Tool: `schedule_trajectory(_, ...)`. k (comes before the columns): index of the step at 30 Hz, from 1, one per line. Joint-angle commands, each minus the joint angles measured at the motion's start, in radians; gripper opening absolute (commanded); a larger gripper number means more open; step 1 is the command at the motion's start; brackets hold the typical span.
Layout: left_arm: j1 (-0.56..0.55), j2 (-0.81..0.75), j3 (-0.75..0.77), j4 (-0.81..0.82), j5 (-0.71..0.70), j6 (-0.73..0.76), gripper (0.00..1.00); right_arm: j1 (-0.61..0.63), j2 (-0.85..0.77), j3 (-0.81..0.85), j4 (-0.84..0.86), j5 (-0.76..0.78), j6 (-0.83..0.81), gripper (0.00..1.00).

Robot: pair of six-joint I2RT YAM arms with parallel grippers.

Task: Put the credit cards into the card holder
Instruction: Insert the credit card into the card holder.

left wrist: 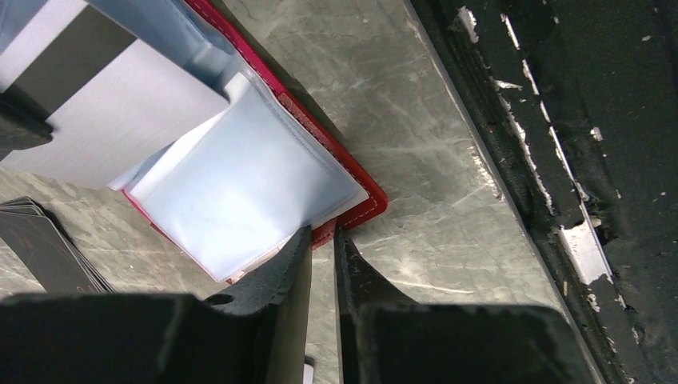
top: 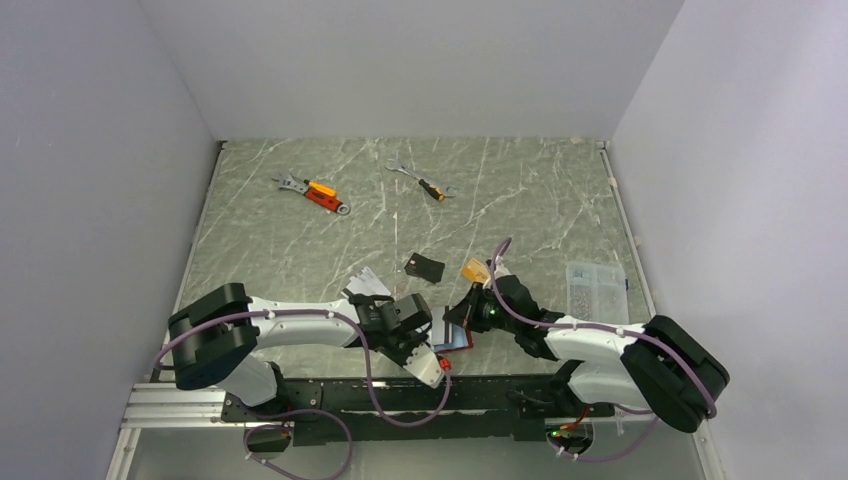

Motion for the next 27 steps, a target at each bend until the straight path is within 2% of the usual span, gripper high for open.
schedule_trajectory(1,-0.005,0.043,-0.005,0.005,-0.005,-0.020,0.19,-0.003,0.035,-0.021,0.127,-0.021,0.024,0.00)
schedule_trajectory(18,-0.009,0.073,0.022,-0.015,-0.035,-0.027,0.11,-0.003,0.103,-0.042,0.162,-0.076,0.036,0.00)
schedule_trajectory(27,-0.010,0.074,0.018,-0.016,-0.039,-0.040,0.07,-0.004,0.139,0.042,-0.041,-0.083,-0.010,0.00)
